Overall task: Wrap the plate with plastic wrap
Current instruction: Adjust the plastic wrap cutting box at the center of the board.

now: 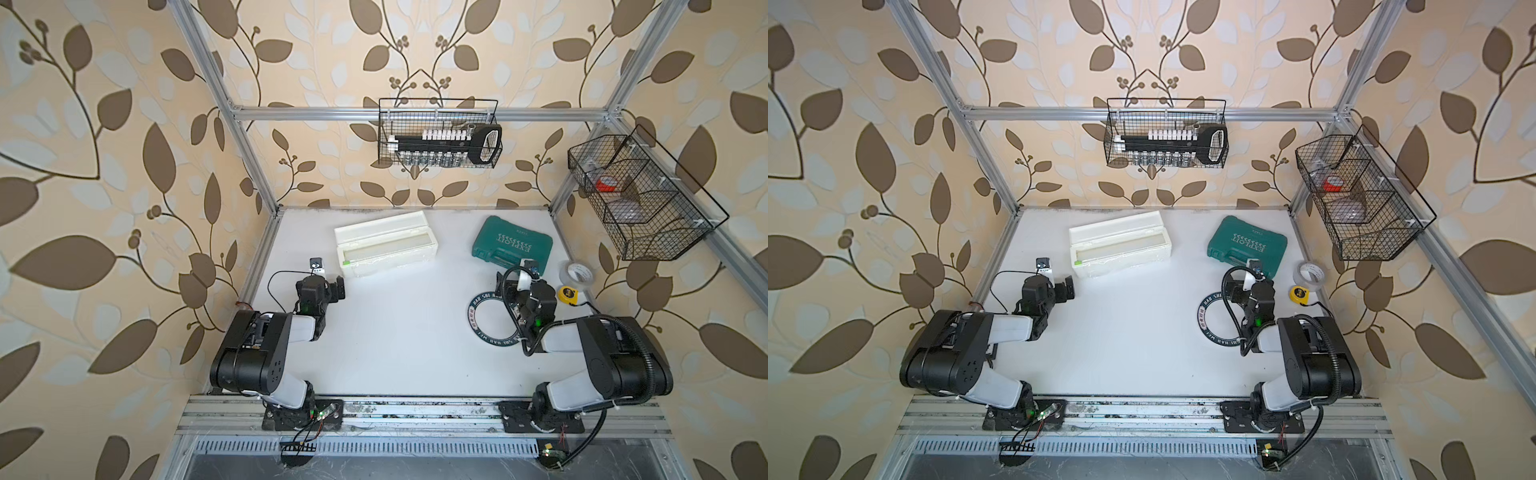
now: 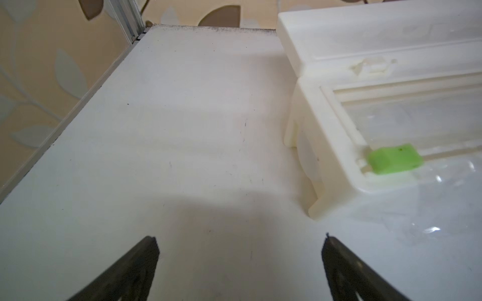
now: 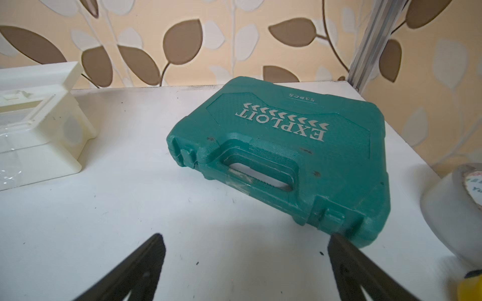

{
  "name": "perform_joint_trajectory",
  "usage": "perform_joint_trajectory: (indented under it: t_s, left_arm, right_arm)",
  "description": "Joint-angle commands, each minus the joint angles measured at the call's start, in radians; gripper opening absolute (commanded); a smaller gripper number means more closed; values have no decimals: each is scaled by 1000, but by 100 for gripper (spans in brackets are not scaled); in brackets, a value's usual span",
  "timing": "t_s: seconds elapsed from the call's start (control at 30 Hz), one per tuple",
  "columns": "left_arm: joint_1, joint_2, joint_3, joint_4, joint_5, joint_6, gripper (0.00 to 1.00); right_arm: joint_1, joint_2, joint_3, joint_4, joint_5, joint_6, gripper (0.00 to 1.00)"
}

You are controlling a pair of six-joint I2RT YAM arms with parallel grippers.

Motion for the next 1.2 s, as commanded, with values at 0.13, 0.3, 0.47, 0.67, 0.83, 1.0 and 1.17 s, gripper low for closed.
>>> perform_joint_trajectory:
  t_s: [0.13, 0.3, 0.47, 0.67, 0.83, 1.0, 1.17]
  left_arm:
    - [1, -19, 0, 22, -11, 2, 99]
    - [2, -18, 2, 22, -10, 1, 99]
    - [2, -17, 1, 22, -9, -1, 99]
    - [4, -18, 3, 22, -6, -1, 99]
    - [5, -18, 3, 21, -6, -2, 99]
    - [-2, -56, 0, 7, 6, 24, 99]
    - [-171, -265, 136, -342, -231, 22, 99]
  right_arm:
    - [-1, -6, 15, 6, -12, 0, 99]
    - [0, -6, 15, 6, -11, -1, 99]
    - [1, -6, 15, 6, -11, 0, 99]
    - [0, -5, 15, 6, -12, 0, 98]
    - [1, -3, 17, 2, -13, 1, 99]
    - [17, -79, 32, -43, -11, -21, 98]
    - [123, -363, 214, -609, 199, 93, 99]
